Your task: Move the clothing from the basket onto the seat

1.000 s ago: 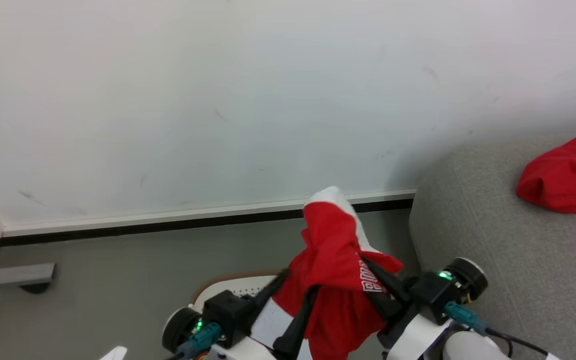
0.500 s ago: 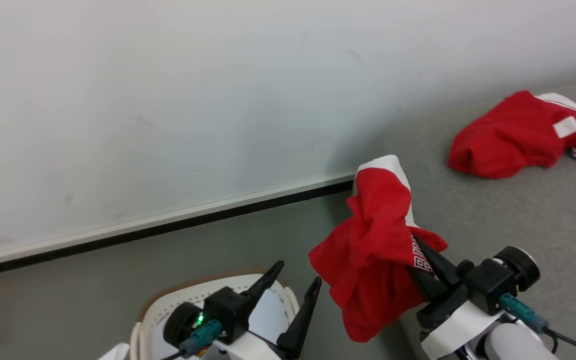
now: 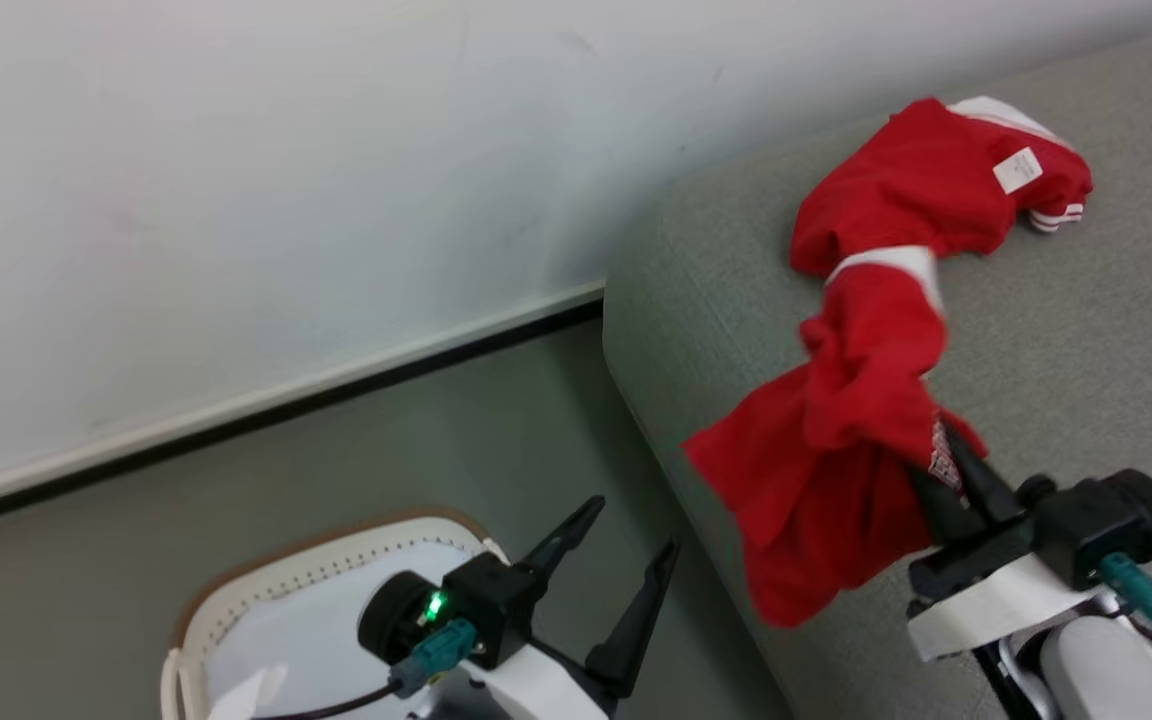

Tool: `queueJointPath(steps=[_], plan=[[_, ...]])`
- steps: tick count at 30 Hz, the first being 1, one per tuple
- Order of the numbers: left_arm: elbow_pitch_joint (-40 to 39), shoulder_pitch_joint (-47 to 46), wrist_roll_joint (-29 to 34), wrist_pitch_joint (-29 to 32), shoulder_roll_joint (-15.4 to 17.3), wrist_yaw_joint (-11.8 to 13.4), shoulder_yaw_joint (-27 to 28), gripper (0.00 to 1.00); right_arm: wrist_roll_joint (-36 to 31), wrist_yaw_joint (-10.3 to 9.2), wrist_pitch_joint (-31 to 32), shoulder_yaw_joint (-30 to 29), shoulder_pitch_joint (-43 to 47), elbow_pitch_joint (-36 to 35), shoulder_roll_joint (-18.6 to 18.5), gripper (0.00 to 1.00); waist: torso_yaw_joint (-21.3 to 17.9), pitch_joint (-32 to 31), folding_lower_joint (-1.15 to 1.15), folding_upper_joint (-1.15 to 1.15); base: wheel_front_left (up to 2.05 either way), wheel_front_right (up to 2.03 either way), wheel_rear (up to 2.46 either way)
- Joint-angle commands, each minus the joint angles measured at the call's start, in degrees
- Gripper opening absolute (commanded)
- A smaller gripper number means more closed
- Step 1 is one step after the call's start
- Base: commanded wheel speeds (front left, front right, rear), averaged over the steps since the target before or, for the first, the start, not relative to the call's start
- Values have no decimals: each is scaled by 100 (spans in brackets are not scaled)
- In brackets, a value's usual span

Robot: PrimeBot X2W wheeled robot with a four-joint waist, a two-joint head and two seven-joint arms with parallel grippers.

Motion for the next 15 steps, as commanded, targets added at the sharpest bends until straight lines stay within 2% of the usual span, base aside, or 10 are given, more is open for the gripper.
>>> queueJointPath(steps=[1,10,15], plan=[[-31,-144,77,-9,36,-29,2,100,-126,-15,-8,-324,-46,14,148,0,61,351,0,0,0,0,0],[-42,-813,221,32,106,-203,-108,100,-900,-15,-97,-2377,-1170,522,550,0,613,1480,0,0,0,0,0],[-11,-1137,256,15,108,-252,-141,100,-1090,-15,-16,-3544,-2267,1037,429,0,968,1953,0,0,0,0,0]])
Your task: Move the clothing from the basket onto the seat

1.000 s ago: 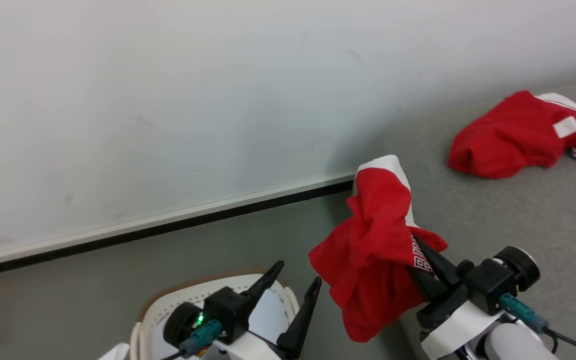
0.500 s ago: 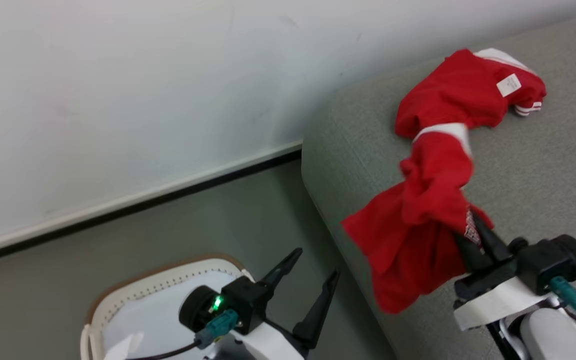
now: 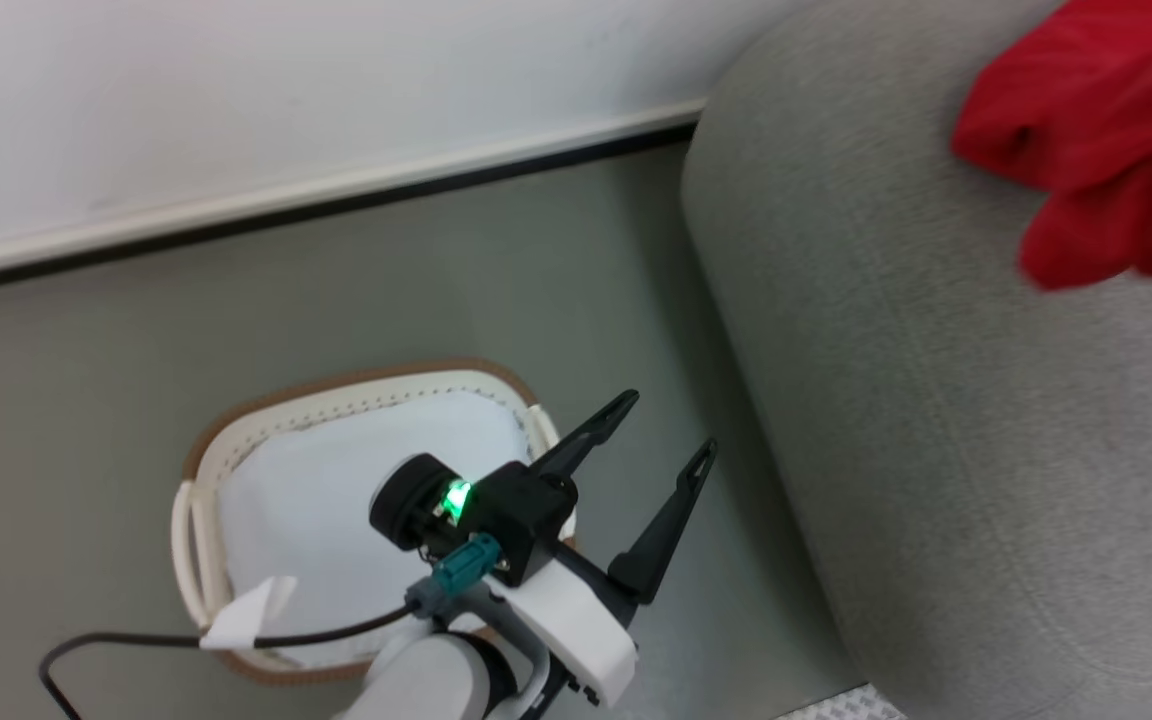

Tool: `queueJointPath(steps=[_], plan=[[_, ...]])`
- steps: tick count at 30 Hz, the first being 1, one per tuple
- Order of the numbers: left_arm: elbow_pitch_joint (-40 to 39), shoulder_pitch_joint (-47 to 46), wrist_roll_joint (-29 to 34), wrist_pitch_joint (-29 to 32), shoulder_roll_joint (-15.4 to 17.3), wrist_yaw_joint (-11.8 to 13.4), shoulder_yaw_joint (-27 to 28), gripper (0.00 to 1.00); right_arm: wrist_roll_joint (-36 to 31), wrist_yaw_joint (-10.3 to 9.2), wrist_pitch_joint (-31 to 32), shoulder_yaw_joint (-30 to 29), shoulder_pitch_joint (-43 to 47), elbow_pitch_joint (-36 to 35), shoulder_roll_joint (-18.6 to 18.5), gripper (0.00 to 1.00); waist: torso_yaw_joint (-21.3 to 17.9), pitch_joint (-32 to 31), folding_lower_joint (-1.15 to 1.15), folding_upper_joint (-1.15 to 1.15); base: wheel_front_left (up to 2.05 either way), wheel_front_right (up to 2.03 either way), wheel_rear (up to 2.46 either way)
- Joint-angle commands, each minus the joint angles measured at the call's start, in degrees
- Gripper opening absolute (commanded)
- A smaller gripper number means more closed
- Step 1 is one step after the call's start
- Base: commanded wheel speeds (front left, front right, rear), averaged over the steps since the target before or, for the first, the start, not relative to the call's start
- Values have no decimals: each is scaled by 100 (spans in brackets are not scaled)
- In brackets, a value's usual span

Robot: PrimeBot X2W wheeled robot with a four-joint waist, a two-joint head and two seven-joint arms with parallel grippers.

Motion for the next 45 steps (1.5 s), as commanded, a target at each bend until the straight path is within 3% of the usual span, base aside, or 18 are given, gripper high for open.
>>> queueJointPath(steps=[1,7,8,13,17,18,19,20,21,23,30,41,45], plan=[[-18,-147,42,-16,44,-19,40,100,-163,-15,21,-454,-550,202,-169,0,443,530,-1,0,0,0,0],[-164,-456,127,4,123,-24,83,100,-880,-15,-8,-2044,-1994,944,-585,0,784,1086,-1,0,0,0,0],[-164,-456,127,4,123,-24,83,100,-880,-15,-8,-2044,-1994,944,-585,0,784,1086,-1,0,0,0,0],[-378,-655,156,-92,114,-57,27,100,-1783,-15,29,-3270,-2614,1684,-872,0,1026,1463,-1,0,0,0,0],[-506,-721,152,-124,97,-18,13,100,-2546,-15,-12,-4294,-2775,2095,-830,0,1184,1649,-1,0,0,0,0],[-522,-723,157,-127,104,-5,14,100,-2763,-15,-27,-4437,-2767,2189,-756,9,1214,1678,-1,0,0,0,0],[-524,-714,150,-133,112,4,13,100,-2883,-15,-39,-4569,-2759,2297,-664,33,1241,1695,-1,0,0,0,0],[-514,-699,146,-153,125,15,21,100,-2995,-15,-69,-4728,-2776,2378,-603,50,1257,1700,-1,0,0,0,0],[-500,-684,145,-172,147,19,35,100,-3126,-15,-85,-4855,-2774,2415,-592,98,1264,1693,-1,0,0,0,0],[-471,-644,115,-208,158,47,60,100,-3308,-15,-131,-5032,-2738,2525,-520,100,1261,1632,-1,0,0,0,0],[-302,-502,-33,-422,180,126,158,100,-3467,-15,-172,-4776,-2388,2627,-168,100,1063,1163,-1,0,0,0,0],[123,39,-287,-927,215,370,376,100,-2167,-15,-169,-3056,-706,1719,293,100,833,13,-1,0,0,0,0],[333,347,-353,-1106,284,569,543,100,-1708,-15,-171,-2253,46,1170,362,100,865,-377,-1,0,0,0,0]])
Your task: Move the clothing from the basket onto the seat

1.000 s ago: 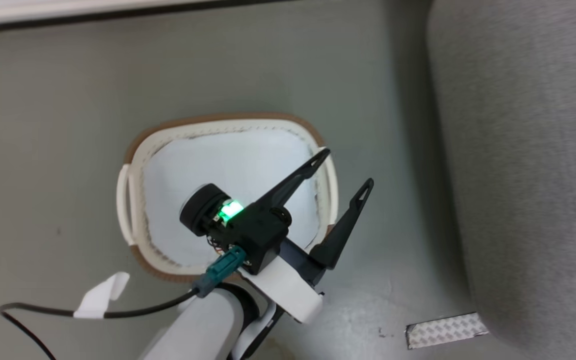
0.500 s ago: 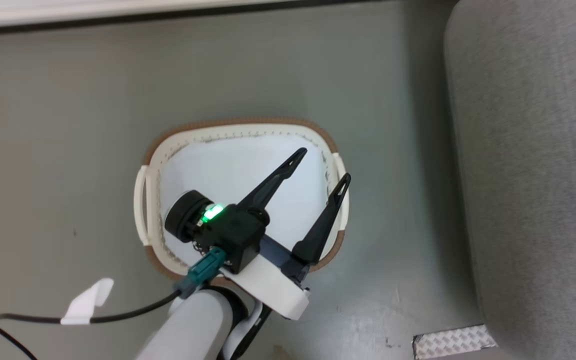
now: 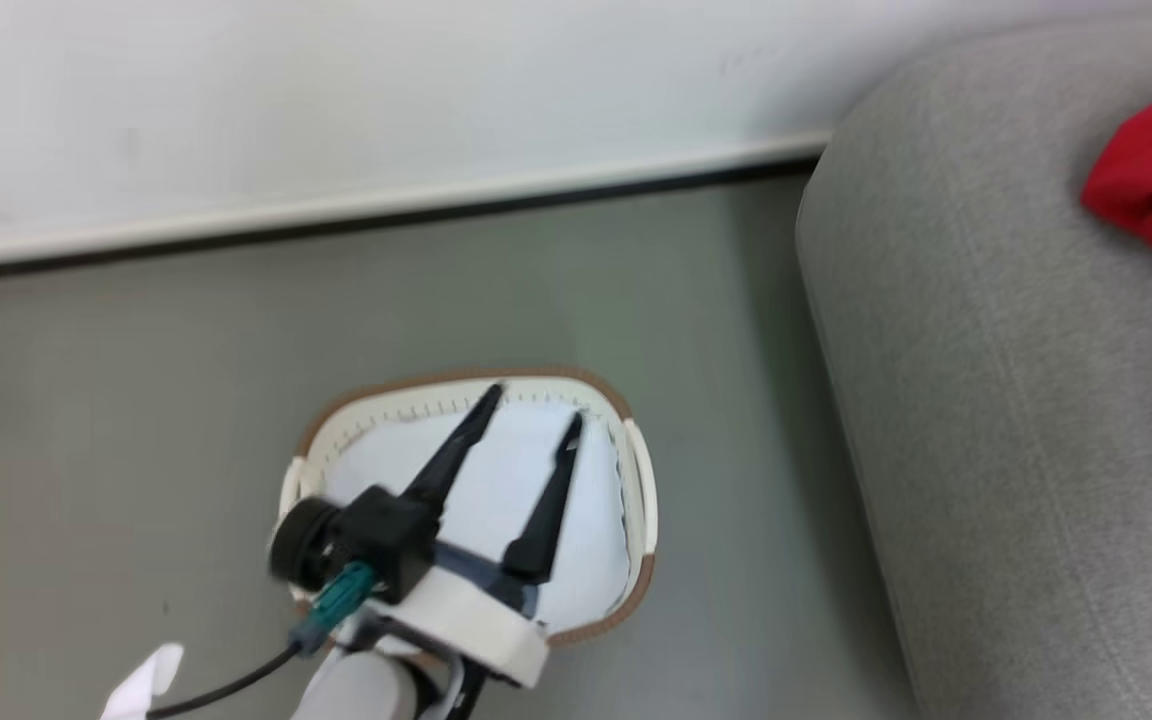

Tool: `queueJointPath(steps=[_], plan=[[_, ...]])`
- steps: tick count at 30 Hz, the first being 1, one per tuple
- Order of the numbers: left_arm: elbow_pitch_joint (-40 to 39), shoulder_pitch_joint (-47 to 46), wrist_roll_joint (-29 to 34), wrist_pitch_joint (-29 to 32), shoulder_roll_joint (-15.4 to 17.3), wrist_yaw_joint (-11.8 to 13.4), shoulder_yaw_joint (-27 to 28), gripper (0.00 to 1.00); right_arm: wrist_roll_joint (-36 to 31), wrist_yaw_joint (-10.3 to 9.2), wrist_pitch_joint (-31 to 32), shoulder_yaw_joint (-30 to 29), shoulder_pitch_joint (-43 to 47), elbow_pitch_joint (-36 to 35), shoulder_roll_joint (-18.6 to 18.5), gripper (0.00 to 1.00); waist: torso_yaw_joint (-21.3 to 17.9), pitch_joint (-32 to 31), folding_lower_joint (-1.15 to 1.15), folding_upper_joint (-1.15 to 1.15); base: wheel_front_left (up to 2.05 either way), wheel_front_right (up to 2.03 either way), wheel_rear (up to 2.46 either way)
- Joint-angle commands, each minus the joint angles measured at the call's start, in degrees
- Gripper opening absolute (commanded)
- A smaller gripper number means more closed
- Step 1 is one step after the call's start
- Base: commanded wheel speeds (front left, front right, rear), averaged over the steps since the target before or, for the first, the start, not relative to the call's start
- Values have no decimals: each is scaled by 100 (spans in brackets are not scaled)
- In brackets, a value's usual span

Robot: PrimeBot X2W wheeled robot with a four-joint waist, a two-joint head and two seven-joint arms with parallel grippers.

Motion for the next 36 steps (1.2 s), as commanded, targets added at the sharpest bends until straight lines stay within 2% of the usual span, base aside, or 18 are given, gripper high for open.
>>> queueJointPath(steps=[1,4,11,16,23,36], plan=[[94,169,-53,-84,57,72,71,100,147,-15,-18,227,313,-198,26,100,13,-395,1,0,0,0,0],[254,406,-148,-183,67,233,214,100,389,-15,-18,683,829,-727,30,100,109,-681,1,0,0,0,0],[603,1041,-345,-492,120,429,512,100,782,-15,-9,1651,1996,-1704,123,100,369,-1300,1,0,0,0,0],[903,1430,-384,-591,99,517,750,100,985,-15,-8,2129,2778,-2084,164,100,540,-1707,1,0,0,0,0],[903,1877,-168,-591,-1,563,1368,100,1444,-15,-8,2697,3561,-2174,190,100,676,-2075,1,0,0,0,0],[1021,2374,381,-594,-249,258,2194,100,1910,-15,-8,3443,4156,-1861,192,100,614,-2306,1,0,0,0,0]])
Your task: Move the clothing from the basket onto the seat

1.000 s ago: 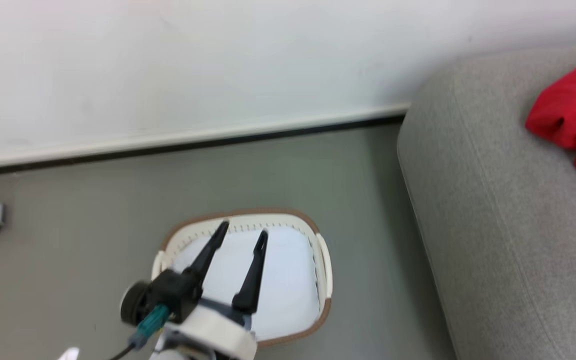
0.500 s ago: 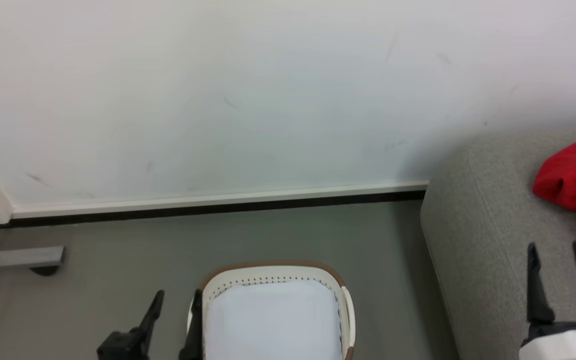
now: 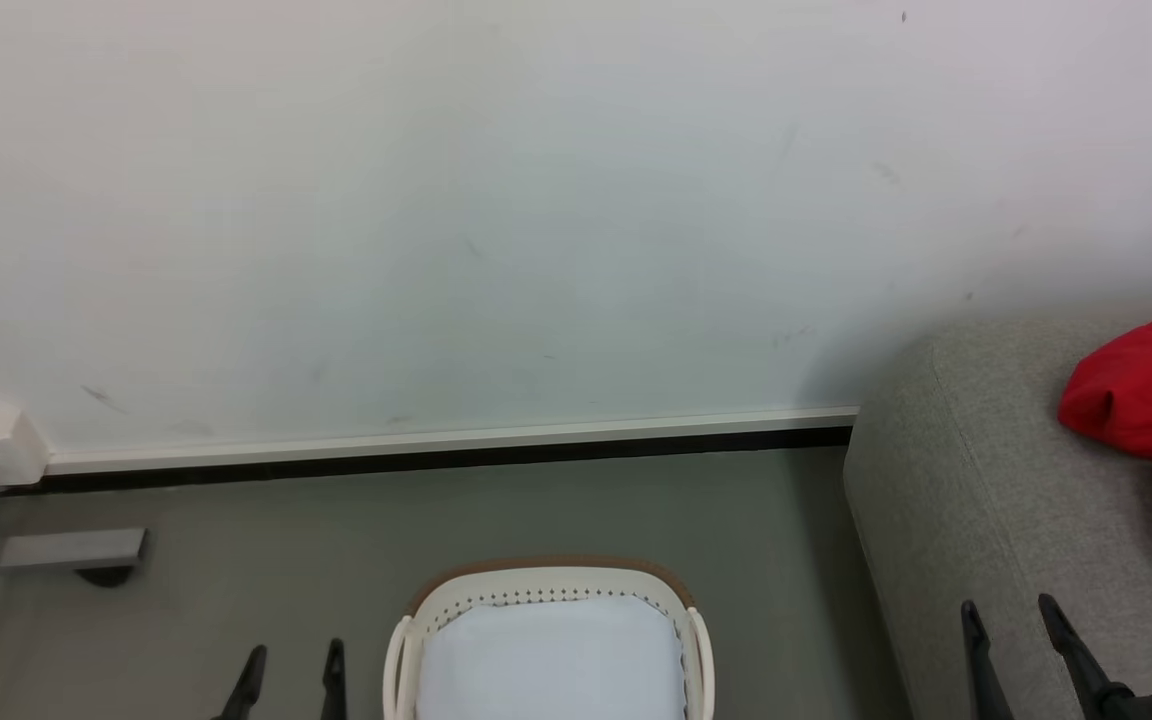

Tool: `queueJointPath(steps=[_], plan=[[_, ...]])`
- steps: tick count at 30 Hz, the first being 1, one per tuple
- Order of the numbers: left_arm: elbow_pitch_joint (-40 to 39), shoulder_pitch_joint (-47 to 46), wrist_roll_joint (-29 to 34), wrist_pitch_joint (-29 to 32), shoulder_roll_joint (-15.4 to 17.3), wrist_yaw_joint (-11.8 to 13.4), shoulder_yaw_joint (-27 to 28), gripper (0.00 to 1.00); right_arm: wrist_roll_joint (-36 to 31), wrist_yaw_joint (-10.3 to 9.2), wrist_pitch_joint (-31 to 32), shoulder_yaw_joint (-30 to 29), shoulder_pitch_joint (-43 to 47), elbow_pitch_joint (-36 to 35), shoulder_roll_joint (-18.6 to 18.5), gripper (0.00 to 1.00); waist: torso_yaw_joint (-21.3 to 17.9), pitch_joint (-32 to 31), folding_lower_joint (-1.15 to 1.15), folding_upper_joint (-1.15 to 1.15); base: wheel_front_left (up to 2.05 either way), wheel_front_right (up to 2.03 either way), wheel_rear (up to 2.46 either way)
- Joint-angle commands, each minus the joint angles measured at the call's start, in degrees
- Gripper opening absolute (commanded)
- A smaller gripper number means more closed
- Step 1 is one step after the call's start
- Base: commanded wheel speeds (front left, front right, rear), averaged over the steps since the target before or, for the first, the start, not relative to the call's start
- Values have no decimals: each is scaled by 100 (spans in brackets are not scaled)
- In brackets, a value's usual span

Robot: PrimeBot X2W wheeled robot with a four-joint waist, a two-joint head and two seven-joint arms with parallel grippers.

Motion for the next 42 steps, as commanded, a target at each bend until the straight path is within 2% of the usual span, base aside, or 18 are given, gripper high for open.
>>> queueJointPath(steps=[1,17,39,40,42], plan=[[16,64,128,-2,-27,-40,92,100,28,-15,6,45,39,64,-11,100,-11,4,1,0,0,0,0],[66,97,409,-2,-221,-165,414,100,208,-15,6,328,-129,298,-9,100,9,-29,1,0,0,0,0],[183,102,461,-3,-267,-257,566,100,279,-15,6,421,-157,350,-9,100,59,-97,1,0,0,0,0],[179,35,391,1,-281,-256,543,0,266,0,0,427,-97,338,0,0,59,-98,1,0,0,0,0],[276,40,369,13,-298,-260,539,0,282,0,6,431,-52,396,8,0,60,-99,1,0,0,0,0]])
